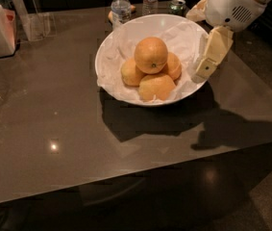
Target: Pick orange from white bowl
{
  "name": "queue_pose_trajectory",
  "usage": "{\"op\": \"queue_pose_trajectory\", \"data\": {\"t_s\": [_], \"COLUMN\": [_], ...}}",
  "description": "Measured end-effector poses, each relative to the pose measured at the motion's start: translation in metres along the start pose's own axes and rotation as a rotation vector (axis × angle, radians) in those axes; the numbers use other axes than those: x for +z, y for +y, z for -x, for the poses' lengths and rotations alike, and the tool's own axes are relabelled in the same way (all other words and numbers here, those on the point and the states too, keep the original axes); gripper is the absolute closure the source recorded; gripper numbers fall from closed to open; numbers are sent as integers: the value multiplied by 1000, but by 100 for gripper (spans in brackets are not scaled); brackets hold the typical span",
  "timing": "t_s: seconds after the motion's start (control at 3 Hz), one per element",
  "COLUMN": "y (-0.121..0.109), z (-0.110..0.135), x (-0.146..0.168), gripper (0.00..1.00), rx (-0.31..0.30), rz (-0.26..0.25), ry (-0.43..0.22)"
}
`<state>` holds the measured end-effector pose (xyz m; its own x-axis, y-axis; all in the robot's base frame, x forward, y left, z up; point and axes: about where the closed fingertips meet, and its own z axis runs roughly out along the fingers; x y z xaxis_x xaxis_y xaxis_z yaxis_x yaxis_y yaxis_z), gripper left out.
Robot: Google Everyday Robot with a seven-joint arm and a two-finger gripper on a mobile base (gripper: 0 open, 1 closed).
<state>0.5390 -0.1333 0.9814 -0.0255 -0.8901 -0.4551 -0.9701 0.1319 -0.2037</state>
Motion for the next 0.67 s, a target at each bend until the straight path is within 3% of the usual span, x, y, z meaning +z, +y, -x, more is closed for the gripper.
{"op": "queue_pose_trajectory", "data": {"t_s": [0.67], "y": [-3], "z": [36], "x": [50], "gripper": [0], "rx": [-52], "rz": [125], "ry": [-42]}}
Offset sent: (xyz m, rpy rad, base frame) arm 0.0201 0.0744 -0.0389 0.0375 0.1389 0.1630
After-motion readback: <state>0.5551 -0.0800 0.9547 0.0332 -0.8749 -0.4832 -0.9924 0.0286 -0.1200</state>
